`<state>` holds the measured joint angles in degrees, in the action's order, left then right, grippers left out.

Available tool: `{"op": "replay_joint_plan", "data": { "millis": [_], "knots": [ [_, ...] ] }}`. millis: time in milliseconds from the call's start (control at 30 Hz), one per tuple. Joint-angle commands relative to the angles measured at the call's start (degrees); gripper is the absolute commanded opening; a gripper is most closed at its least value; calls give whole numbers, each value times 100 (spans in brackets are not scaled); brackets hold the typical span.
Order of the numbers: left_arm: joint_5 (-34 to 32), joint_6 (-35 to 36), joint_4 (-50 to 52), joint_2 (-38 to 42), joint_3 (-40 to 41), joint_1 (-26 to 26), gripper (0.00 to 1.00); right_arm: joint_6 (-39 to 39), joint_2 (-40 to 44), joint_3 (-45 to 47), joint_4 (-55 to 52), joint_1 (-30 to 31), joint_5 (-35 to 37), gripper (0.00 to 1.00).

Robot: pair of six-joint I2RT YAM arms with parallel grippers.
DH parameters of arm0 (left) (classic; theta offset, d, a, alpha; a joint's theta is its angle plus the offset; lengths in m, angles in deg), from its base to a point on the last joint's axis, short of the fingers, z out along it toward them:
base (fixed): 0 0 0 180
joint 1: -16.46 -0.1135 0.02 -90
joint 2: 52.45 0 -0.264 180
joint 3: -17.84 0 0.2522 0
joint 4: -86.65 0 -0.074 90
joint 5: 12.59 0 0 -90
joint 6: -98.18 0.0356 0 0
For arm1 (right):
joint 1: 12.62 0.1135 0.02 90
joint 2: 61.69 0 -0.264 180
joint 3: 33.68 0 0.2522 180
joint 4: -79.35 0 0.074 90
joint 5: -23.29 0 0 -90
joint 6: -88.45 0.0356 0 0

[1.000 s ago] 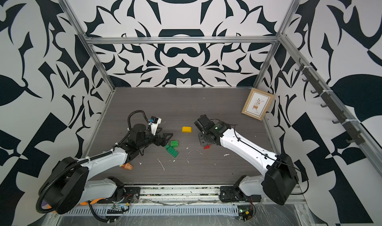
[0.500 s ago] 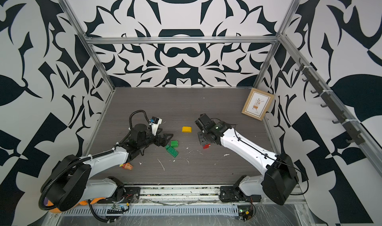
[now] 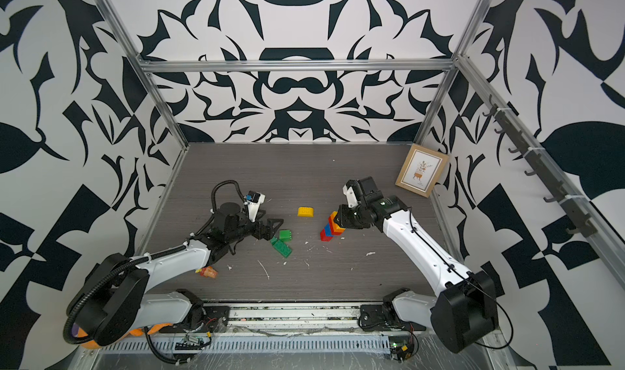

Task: Assemble an ice cream with lego
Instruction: Adjust the lego brick at the center of the board.

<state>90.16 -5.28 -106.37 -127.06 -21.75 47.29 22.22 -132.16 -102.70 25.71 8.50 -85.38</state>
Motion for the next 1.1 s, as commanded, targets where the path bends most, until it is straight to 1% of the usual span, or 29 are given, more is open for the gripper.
{"op": "replay_joint_plan", "data": {
  "millis": [0,233,400,467,567,700,833,933,1000,1067],
  "knots": [
    [35,47,-7,10,-138,11,99,-33,36,125,369,-184,-765,24],
    [27,55,3,9,-138,11,99,-100,-95,380,513,-567,-1096,25],
    [33,60,-4,-8,-140,11,99,-153,-131,470,506,-749,-1039,29],
    [29,54,-3,-18,-142,11,99,-172,-148,508,531,-821,-1044,33],
    [30,55,-1,-26,-149,11,99,-228,-215,532,462,-926,-873,44],
    [30,56,1,-14,-142,9,99,-264,-313,482,272,-1154,-571,54],
    [37,58,10,38,-138,11,99,-250,-292,348,68,-1312,-179,58],
    [35,54,11,61,-125,11,99,-237,-235,298,-117,-1341,18,60],
    [39,60,13,90,-121,11,99,-115,-163,364,-244,-1341,53,60],
    [43,55,12,113,-116,11,99,226,10,723,16,-1287,-217,60]
  ]
}}
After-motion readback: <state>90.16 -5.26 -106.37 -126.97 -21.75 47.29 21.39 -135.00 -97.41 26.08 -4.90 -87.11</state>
